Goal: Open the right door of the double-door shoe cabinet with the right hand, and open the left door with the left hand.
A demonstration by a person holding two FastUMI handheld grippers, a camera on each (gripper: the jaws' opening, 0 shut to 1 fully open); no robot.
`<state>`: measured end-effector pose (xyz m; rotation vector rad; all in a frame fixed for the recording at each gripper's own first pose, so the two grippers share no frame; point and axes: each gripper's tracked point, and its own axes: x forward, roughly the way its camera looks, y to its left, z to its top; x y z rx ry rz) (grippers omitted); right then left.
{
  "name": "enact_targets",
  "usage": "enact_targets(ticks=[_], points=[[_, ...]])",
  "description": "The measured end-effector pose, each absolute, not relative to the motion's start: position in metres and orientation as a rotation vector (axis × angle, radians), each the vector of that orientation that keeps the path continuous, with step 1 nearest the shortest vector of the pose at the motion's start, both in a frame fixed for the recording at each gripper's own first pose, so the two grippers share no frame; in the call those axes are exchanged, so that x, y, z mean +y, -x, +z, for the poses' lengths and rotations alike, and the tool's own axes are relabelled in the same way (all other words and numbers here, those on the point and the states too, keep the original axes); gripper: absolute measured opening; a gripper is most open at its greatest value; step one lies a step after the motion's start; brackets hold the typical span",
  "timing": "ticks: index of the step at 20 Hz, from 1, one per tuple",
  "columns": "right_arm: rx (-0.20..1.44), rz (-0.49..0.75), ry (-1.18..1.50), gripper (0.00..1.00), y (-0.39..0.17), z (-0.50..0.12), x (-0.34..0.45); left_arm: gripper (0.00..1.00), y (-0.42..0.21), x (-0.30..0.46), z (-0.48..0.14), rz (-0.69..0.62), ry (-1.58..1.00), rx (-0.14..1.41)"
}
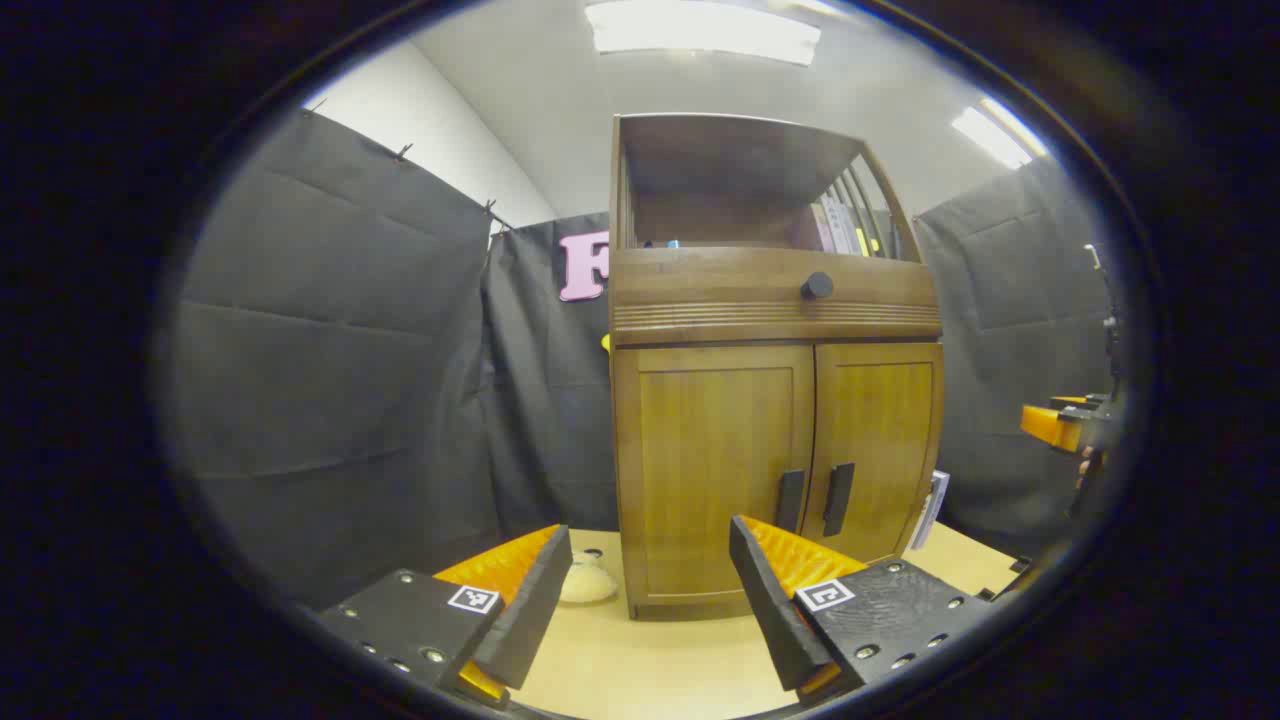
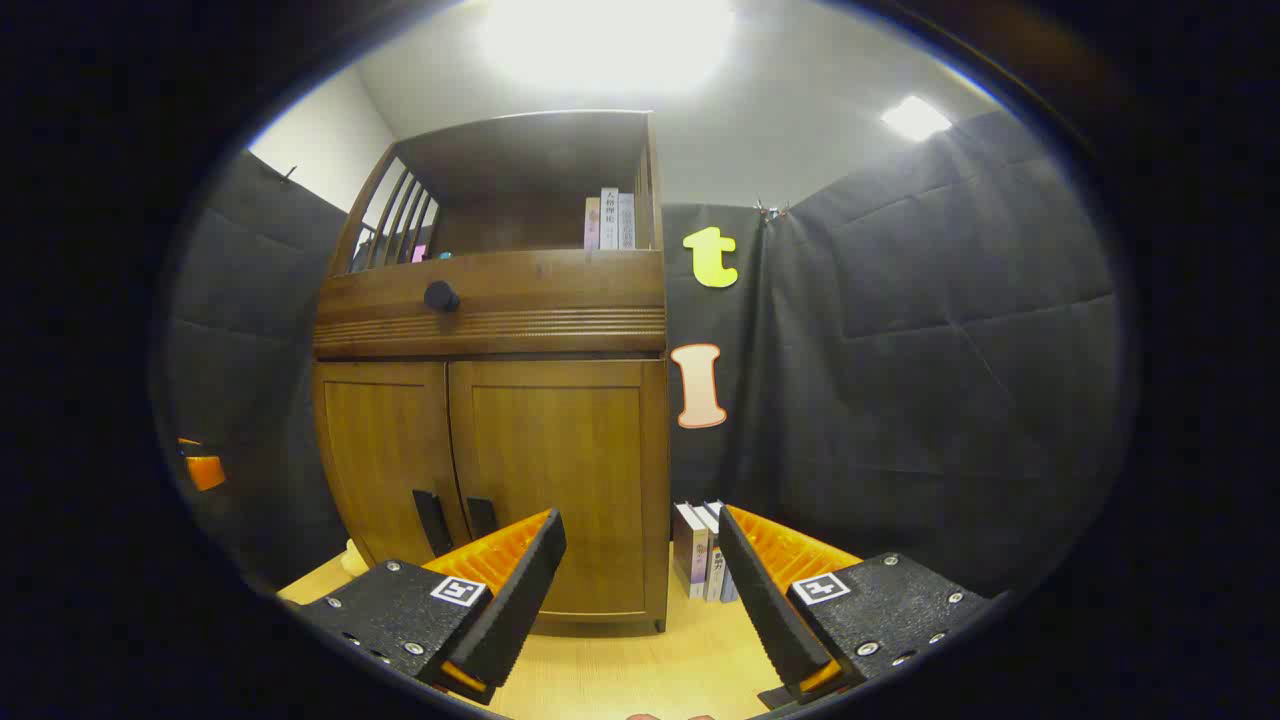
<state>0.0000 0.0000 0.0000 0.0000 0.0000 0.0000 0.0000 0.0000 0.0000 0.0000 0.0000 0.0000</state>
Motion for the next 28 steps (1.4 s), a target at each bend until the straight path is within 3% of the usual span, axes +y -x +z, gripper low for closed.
enact_targets(ticks=[2,3,7,8,9,12,14,16,17,18,19,28], points=[[0.003,0.002,0.01,0.95,-0.003,0.0,0.0,0.98,0.004,-0.009,0.002,-0.013,0.013,-0.011],[0.005,0.005,0.009,0.95,-0.005,-0.001,0.002,0.91,0.006,-0.011,0.003,-0.018,0.009,-0.016],[0.006,0.026,-0.016,0.95,-0.002,-0.004,0.012,0.96,0.008,-0.005,-0.003,-0.017,0.012,-0.018],[0.007,0.028,-0.014,0.95,-0.001,-0.004,0.013,0.91,0.007,-0.006,-0.003,-0.02,0.021,-0.017],[0.01,0.029,-0.01,0.95,0.001,-0.006,0.014,0.97,0.008,-0.007,-0.002,-0.023,0.028,-0.021],[0.022,0.022,-0.003,0.95,0.004,-0.01,0.013,0.97,0.009,-0.009,-0.003,-0.046,0.042,-0.034],[0.022,0.014,-0.012,0.95,0.007,-0.01,0.012,0.84,0.009,-0.009,-0.007,-0.05,0.044,-0.027],[0.024,0.007,-0.019,0.95,0.009,-0.01,0.011,0.97,0.009,-0.01,-0.008,-0.046,0.04,-0.024],[0.026,0.005,-0.019,0.95,0.01,-0.012,0.012,0.97,0.01,-0.01,-0.009,-0.047,0.04,-0.024],[0.029,0.006,-0.019,0.95,0.011,-0.014,0.013,0.91,0.01,-0.01,-0.009,-0.047,0.041,-0.024],[0.033,0.01,-0.019,0.95,0.01,-0.015,0.014,0.97,0.011,-0.009,-0.011,-0.044,0.045,-0.021],[0.048,0.098,-0.025,0.95,-0.021,-0.017,0.055,0.89,0.038,0.004,-0.035,-0.019,0.064,0.018]])
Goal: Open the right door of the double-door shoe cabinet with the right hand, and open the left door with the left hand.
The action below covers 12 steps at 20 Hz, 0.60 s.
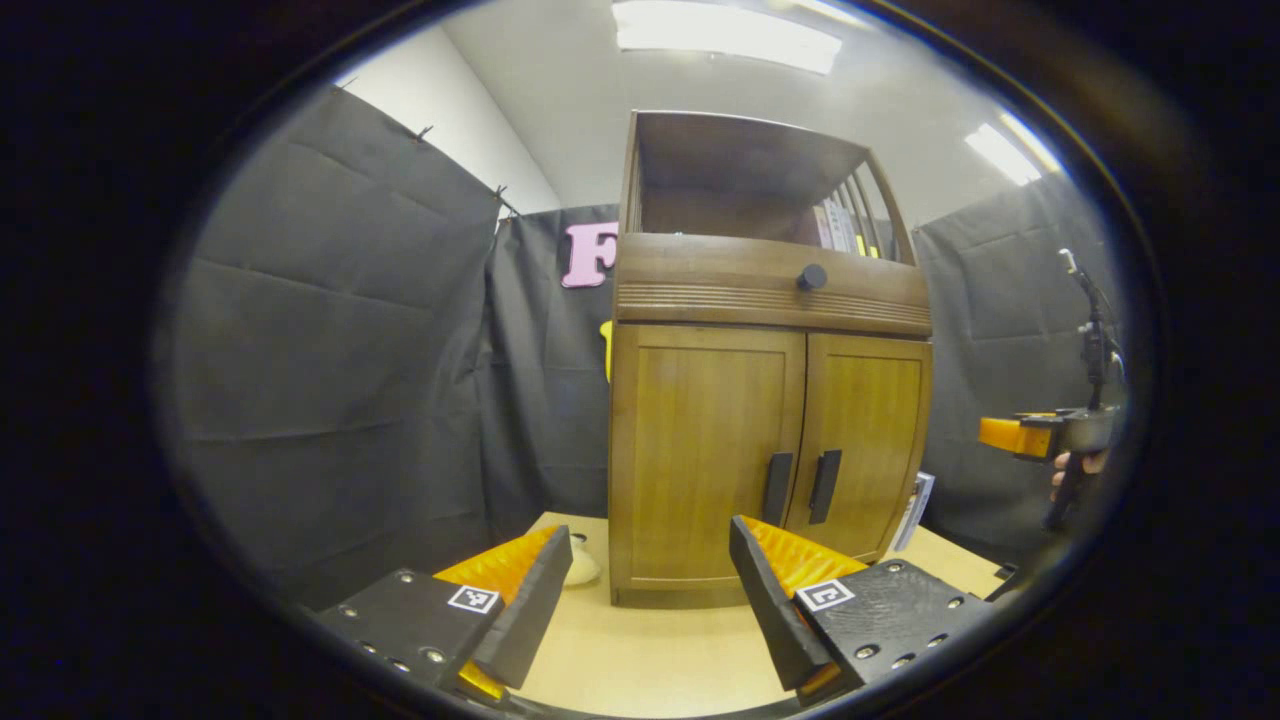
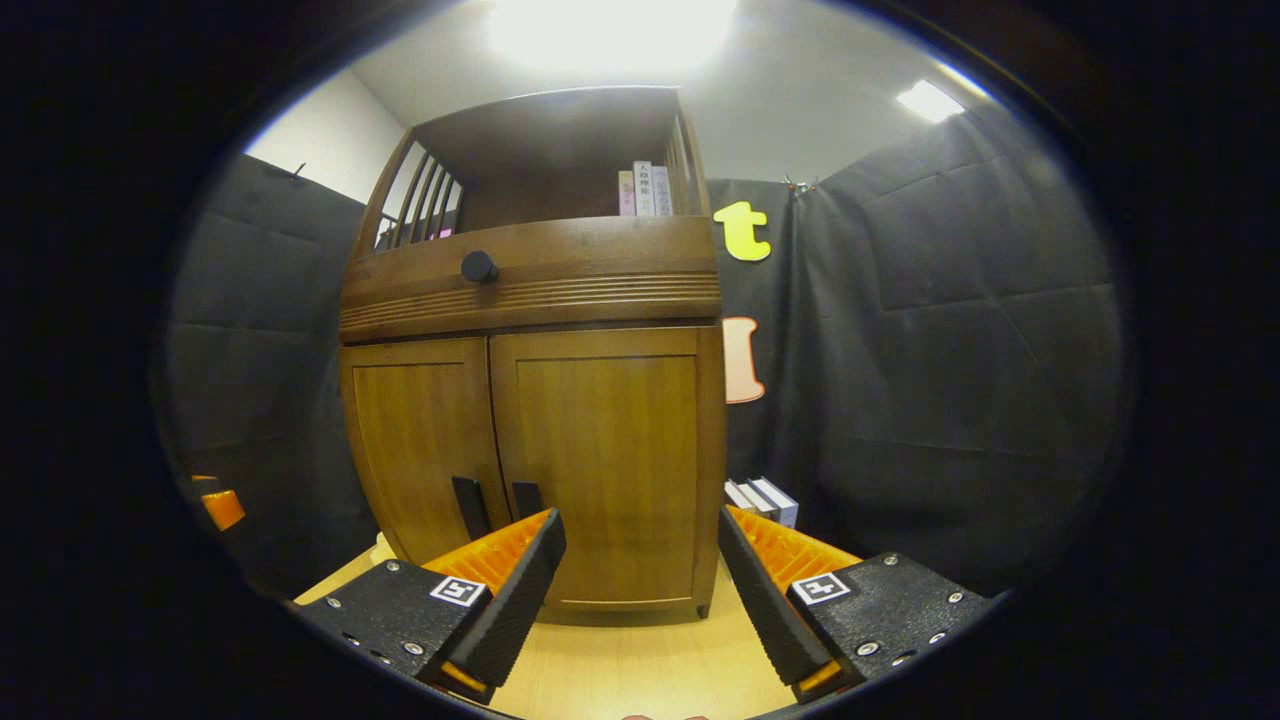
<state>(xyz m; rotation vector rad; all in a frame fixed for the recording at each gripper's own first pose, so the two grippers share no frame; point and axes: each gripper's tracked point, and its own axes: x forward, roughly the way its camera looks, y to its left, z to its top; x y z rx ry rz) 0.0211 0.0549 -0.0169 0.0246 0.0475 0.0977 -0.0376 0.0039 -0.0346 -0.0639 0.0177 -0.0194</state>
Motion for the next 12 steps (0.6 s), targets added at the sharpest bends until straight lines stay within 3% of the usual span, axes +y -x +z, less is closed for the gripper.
enact_targets(ticks=[3,6,7,8,12], points=[[0.047,0.125,-0.022,0.95,-0.046,-0.02,0.076,0.95,0.036,0.01,-0.046,-0.006,0.074,0.038],[0.059,0.169,-0.045,0.95,-0.071,-0.021,0.103,0.91,0.039,0.02,-0.056,0.02,0.055,0.057],[0.059,0.175,-0.044,0.95,-0.078,-0.021,0.108,0.97,0.042,0.024,-0.058,0.028,0.055,0.064],[0.058,0.179,-0.043,0.95,-0.087,-0.02,0.114,0.91,0.043,0.03,-0.059,0.036,0.057,0.069],[0.063,0.192,-0.045,0.95,-0.118,-0.027,0.137,0.91,0.045,0.05,-0.071,0.078,0.07,0.101]])
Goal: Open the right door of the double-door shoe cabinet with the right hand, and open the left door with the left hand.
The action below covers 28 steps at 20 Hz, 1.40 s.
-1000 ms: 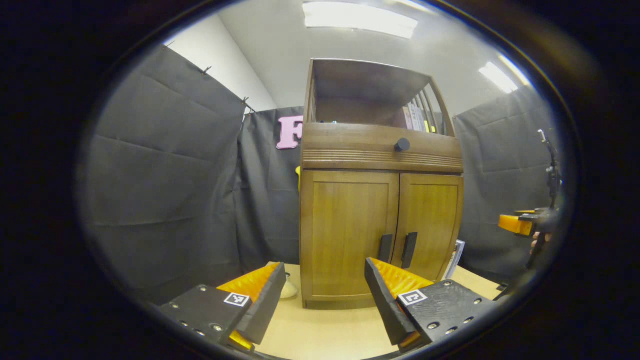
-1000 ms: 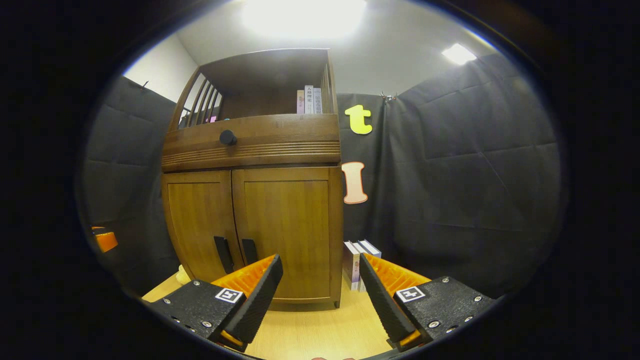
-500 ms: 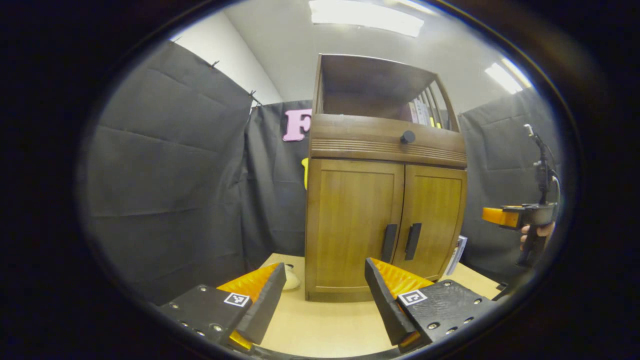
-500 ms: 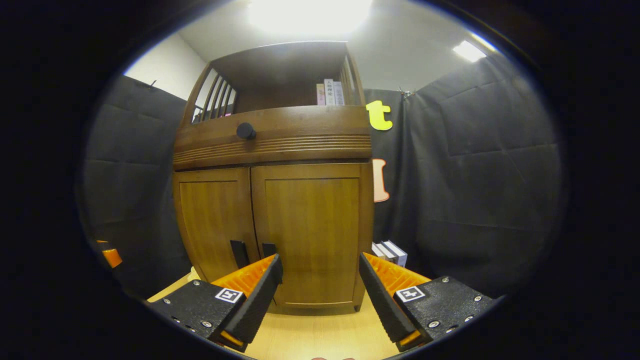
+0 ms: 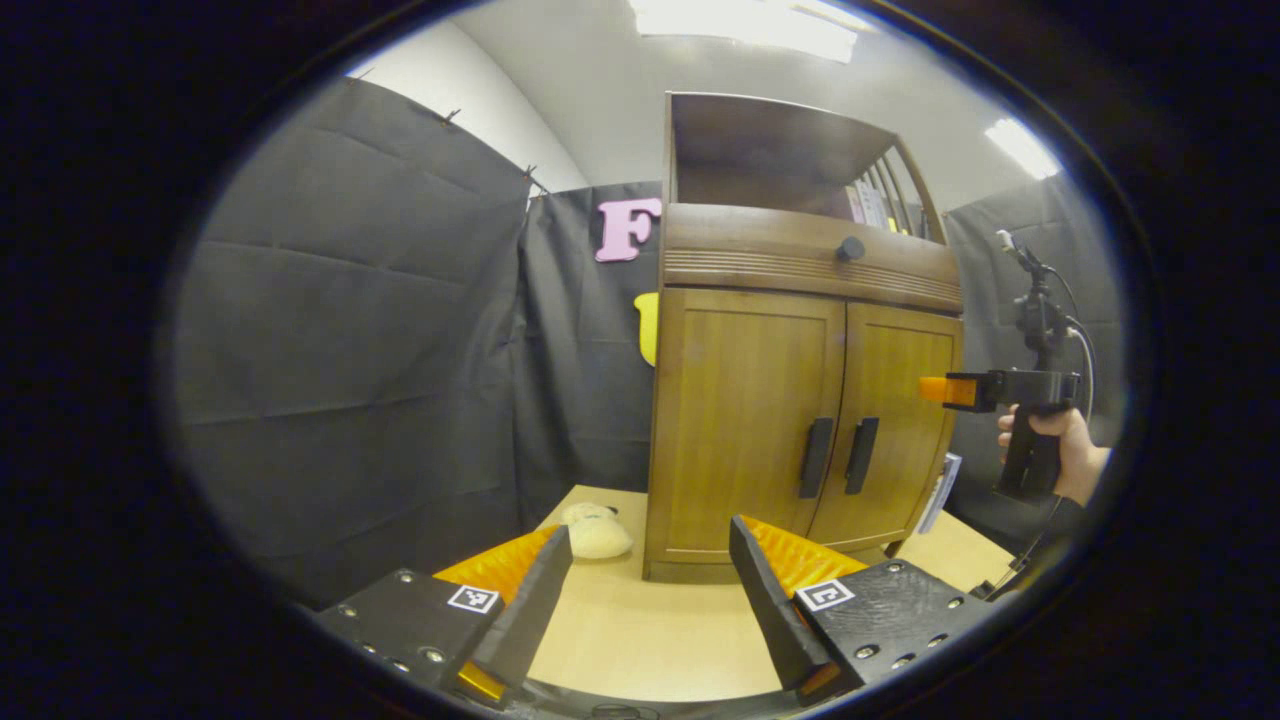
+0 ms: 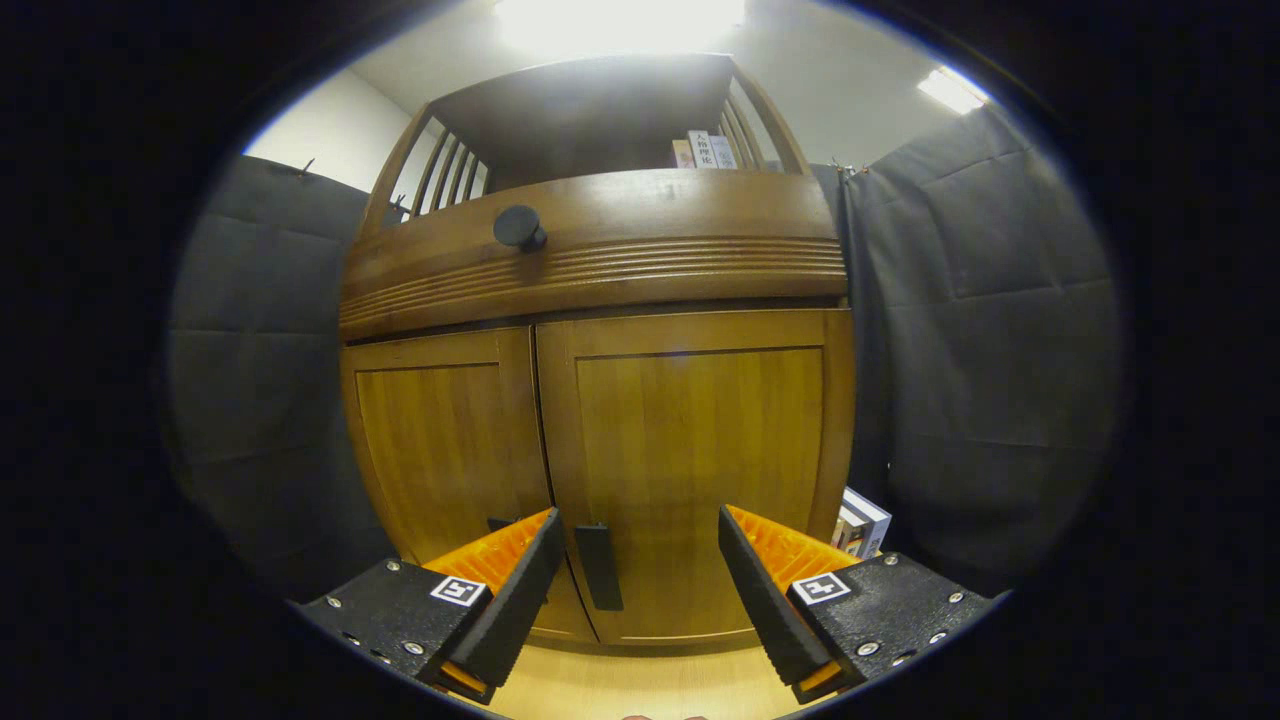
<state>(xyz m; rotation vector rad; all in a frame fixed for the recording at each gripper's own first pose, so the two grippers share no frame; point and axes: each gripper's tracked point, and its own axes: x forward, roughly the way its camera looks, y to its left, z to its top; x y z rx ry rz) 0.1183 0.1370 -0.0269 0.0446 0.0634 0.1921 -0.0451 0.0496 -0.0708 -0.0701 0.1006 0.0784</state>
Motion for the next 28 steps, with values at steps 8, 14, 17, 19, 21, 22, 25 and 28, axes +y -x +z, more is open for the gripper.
enact_targets(ticks=[8,14,17,19,21,22,25,28], points=[[0.133,0.215,-0.026,0.95,-0.172,-0.064,0.172,0.91,0.036,0.067,-0.097,0.133,0.093,0.172],[0.21,0.207,-0.014,0.95,-0.202,-0.102,0.18,0.91,0.017,0.055,-0.097,0.131,0.064,0.183],[0.234,0.198,-0.006,0.95,-0.209,-0.109,0.182,0.91,0.005,0.051,-0.093,0.125,0.044,0.182],[0.25,0.208,-0.012,0.91,-0.211,-0.112,0.183,0.91,0.003,0.05,-0.095,0.13,0.034,0.186],[0.254,0.223,-0.011,0.83,-0.214,-0.117,0.184,0.91,0.002,0.049,-0.097,0.127,0.038,0.191],[0.256,0.227,-0.009,0.74,-0.216,-0.117,0.186,0.91,0.0,0.049,-0.098,0.121,0.046,0.194],[0.291,0.249,-0.026,0.48,-0.22,-0.127,0.192,0.97,-0.002,0.047,-0.1,0.106,0.045,0.191],[0.267,0.252,-0.023,0.34,-0.223,-0.126,0.192,0.97,-0.003,0.043,-0.101,0.105,0.021,0.189]])
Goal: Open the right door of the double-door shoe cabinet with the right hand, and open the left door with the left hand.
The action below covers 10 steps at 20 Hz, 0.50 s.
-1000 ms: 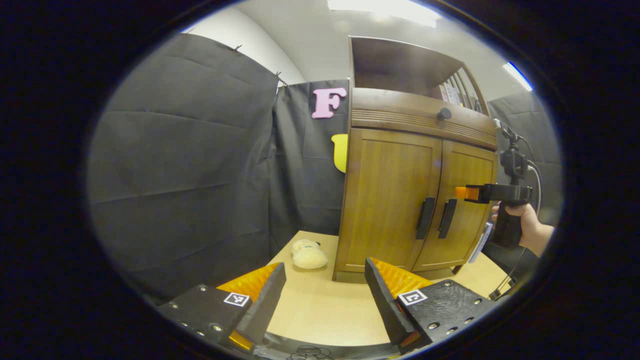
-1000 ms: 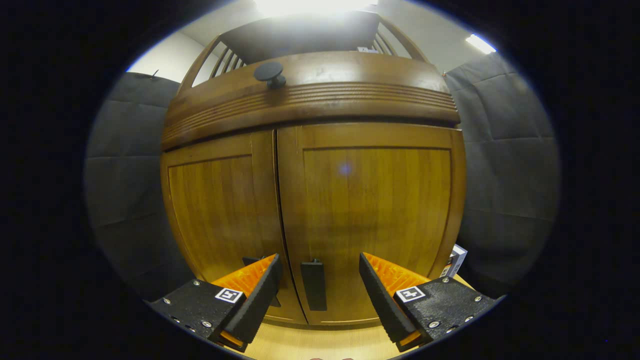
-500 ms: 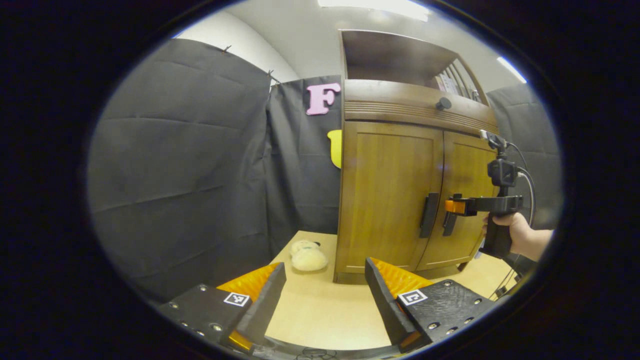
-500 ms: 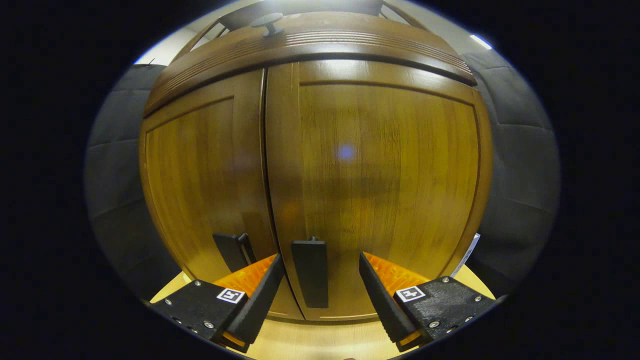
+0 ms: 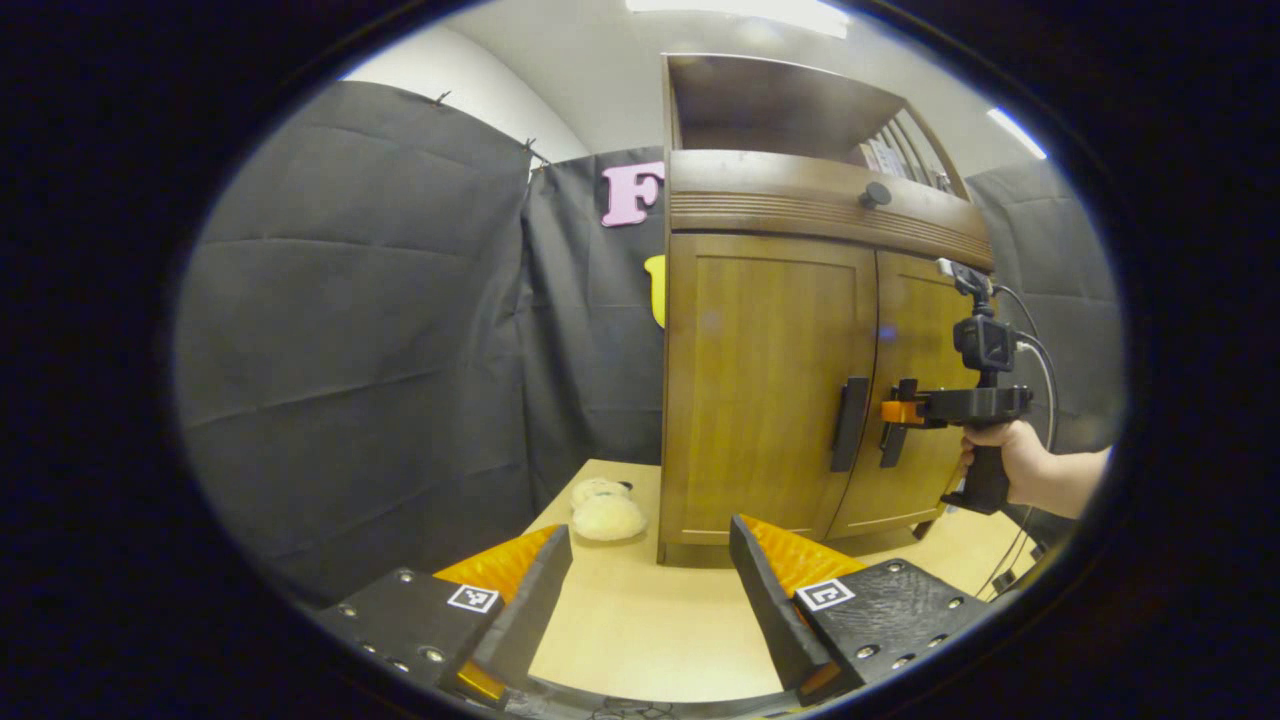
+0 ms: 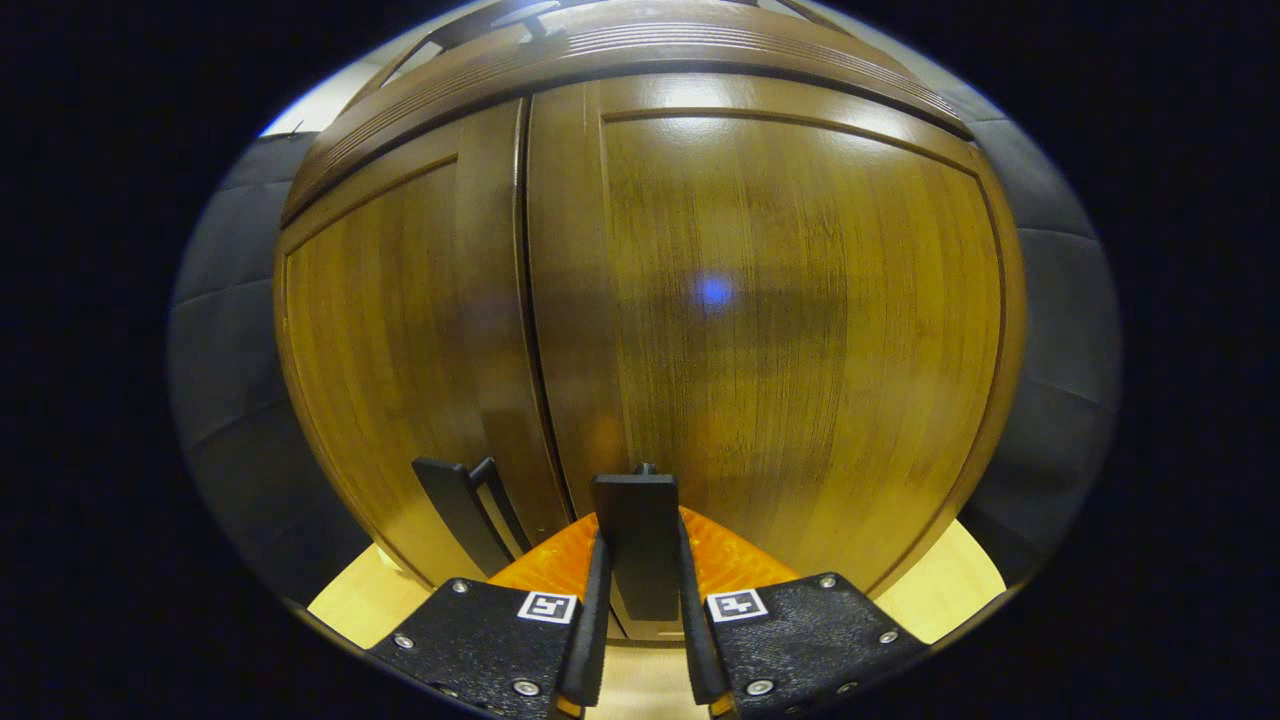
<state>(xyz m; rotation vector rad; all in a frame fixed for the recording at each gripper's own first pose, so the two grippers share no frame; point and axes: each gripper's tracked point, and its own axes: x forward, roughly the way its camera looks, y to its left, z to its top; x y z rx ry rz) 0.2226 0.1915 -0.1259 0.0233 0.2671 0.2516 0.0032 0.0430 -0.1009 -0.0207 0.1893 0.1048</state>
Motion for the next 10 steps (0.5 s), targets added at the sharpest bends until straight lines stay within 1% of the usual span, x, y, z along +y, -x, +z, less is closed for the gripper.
enact_targets(ticks=[4,10], points=[[0.288,0.247,-0.047,0.27,-0.219,-0.127,0.191,0.97,-0.006,0.035,-0.104,0.08,0.016,0.191],[0.284,0.291,-0.05,0.27,-0.197,-0.126,0.185,0.97,0.003,0.02,-0.108,0.051,-0.026,0.182]])
